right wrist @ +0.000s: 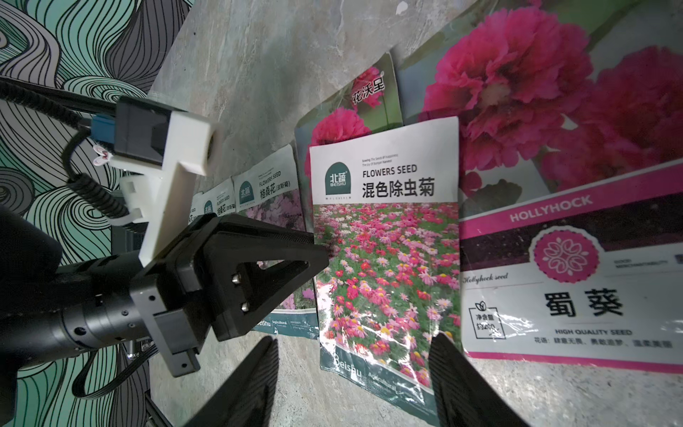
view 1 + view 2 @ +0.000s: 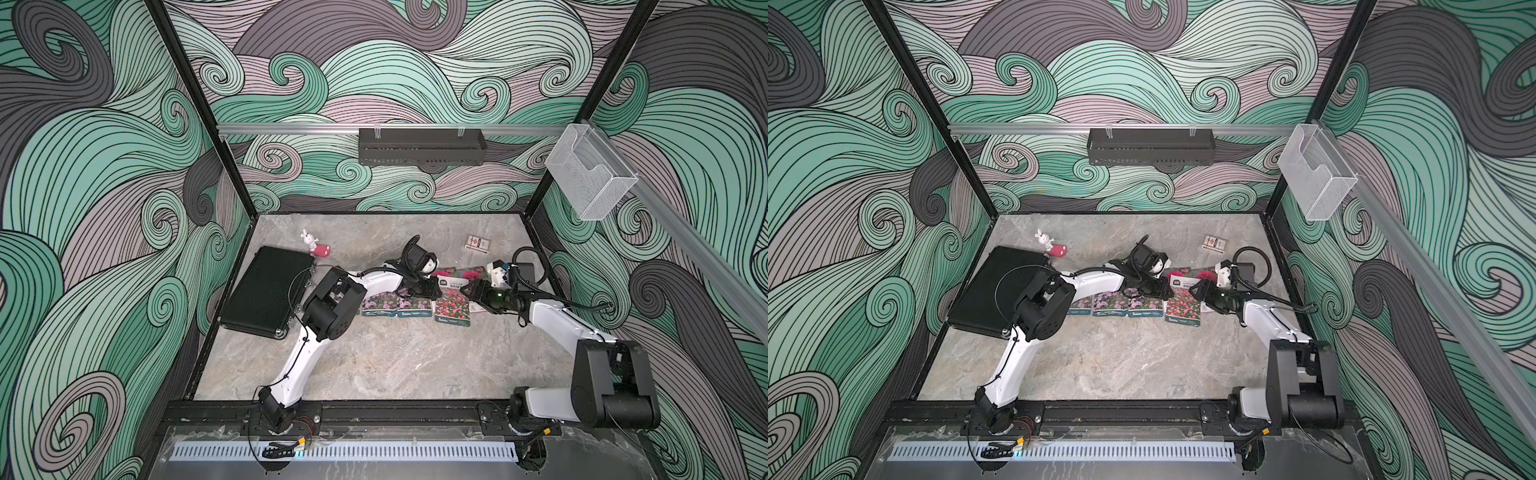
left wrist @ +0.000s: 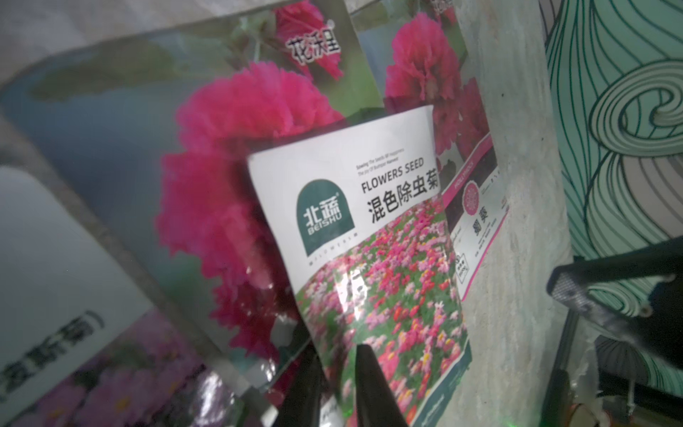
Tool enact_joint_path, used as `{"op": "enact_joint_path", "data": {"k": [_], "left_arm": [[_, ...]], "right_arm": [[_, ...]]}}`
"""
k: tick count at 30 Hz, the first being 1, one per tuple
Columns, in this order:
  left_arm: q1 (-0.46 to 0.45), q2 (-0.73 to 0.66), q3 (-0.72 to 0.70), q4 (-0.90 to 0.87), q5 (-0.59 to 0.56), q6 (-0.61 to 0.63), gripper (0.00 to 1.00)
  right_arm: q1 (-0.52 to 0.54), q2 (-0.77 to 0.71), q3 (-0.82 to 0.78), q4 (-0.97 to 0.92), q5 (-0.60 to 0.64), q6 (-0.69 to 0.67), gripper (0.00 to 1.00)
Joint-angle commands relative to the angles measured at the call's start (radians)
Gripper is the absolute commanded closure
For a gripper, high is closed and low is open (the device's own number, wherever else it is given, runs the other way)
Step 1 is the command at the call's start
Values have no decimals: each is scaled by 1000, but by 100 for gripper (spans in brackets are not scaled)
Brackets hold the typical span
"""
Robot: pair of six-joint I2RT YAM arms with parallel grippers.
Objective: Arrange the seed packets in a row
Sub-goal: Pick up the seed packet from the center of the board.
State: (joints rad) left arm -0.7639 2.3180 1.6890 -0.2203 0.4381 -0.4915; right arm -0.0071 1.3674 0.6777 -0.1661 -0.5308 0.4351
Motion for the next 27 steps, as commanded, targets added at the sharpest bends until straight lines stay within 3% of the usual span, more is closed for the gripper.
{"op": "enact_joint_path", "data": {"k": [1,8,13,19,23,27], "left_arm": [[-10,16,35,1,12,-4,97],[-11,-23,48,18,36,-11,100],[-9,-97,48,31,68,-33,100],[10,-230,2,77,119,-111,100],[26,-307,-31,97,153,-155,100],[44,-377,-75,135,172,-186,100]], "right_arm": [[0,-23,-10,15,-5,8,33],[0,-54,1,-16,12,8,33],[-3,-168,50,-122,61,7,33],[-53,-308,62,-148,11,47,32],[-92,-356,36,-97,-25,53,28],[-123,-347,-40,78,-81,114,28]]}}
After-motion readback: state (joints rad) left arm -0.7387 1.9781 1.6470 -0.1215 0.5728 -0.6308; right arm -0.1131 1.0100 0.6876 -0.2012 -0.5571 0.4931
